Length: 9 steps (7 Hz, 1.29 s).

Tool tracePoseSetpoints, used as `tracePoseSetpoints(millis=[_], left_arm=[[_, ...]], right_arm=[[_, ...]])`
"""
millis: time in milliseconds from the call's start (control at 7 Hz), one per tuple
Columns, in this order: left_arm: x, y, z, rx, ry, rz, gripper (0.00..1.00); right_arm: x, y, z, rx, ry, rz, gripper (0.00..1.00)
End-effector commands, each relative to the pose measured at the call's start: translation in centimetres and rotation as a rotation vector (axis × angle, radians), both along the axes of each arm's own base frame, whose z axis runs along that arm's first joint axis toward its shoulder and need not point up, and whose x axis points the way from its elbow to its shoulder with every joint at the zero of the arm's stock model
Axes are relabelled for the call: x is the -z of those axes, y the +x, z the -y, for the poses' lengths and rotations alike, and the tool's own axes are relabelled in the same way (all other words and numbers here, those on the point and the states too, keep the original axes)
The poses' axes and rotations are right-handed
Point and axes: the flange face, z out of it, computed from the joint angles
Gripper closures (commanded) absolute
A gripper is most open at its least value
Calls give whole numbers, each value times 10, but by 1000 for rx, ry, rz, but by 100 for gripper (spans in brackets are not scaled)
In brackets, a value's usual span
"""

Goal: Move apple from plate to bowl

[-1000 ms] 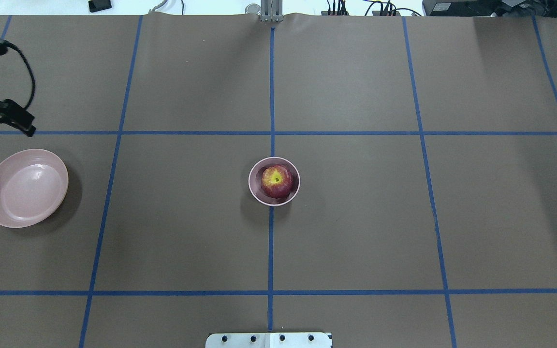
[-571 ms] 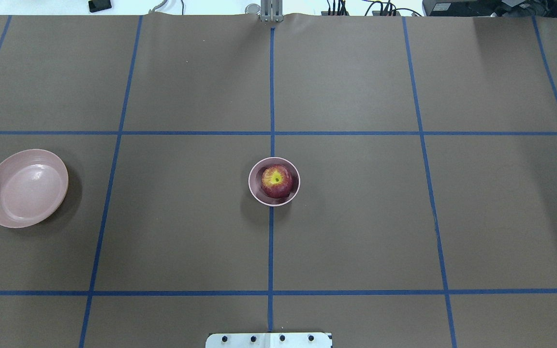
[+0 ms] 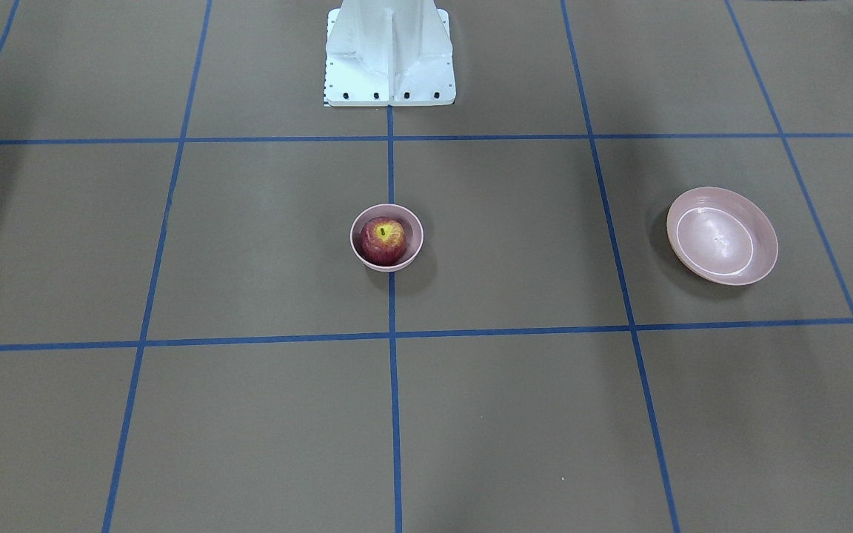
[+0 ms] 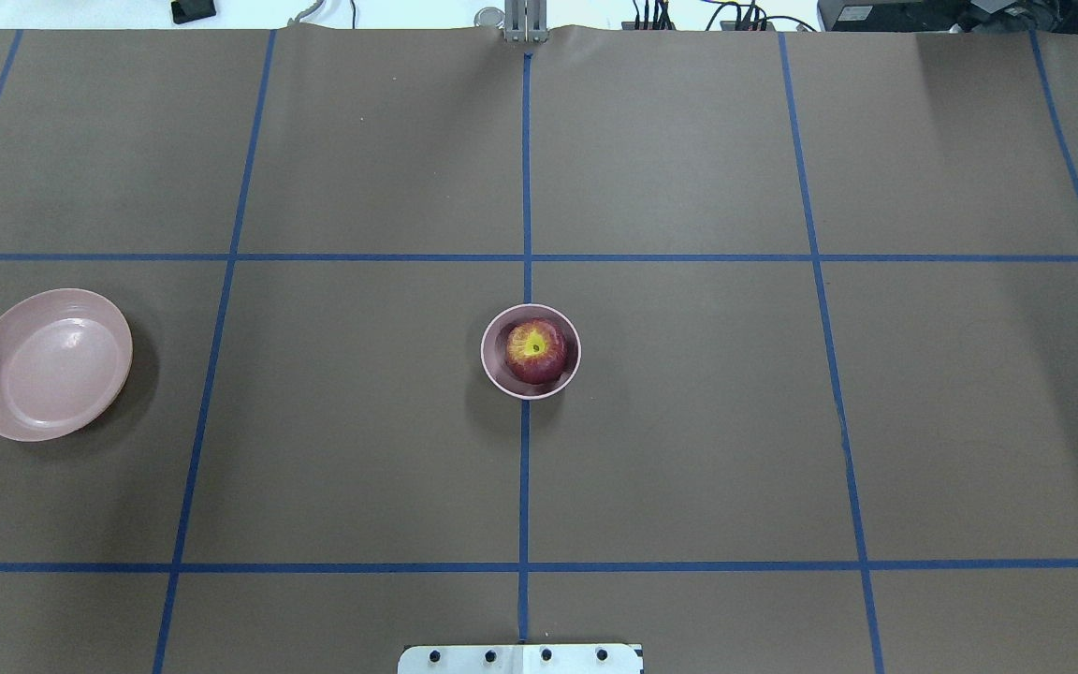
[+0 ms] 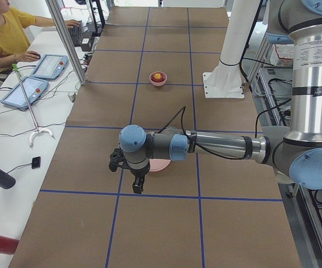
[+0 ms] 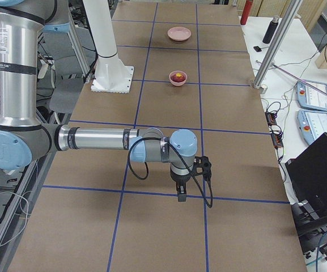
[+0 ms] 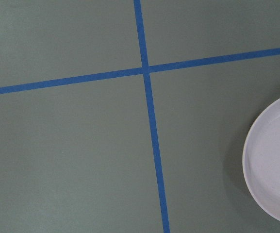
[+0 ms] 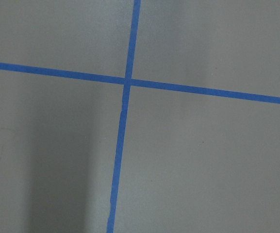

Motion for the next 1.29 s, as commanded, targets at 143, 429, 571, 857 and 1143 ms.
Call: tracePoseSetpoints(millis=[143,429,571,857,1143], left_arm=[[6,-7,2,14,125,-19,2],[-1,-8,-3,20,106,-16,2],[-9,-8,-11,19,91,-17,2],[-8,-8,-11,20,92,-17,2],[-7,-7,-11,19,93,-20,2]], right_arm=[[-1,-1,-1,2,-3,2,0],[-1,-1,-1,2,-3,3,0],[-1,-1,-1,2,-3,3,0],[-2,-1,-1,2,-5,8,0],[-2,-1,-1,2,-5,8,0]])
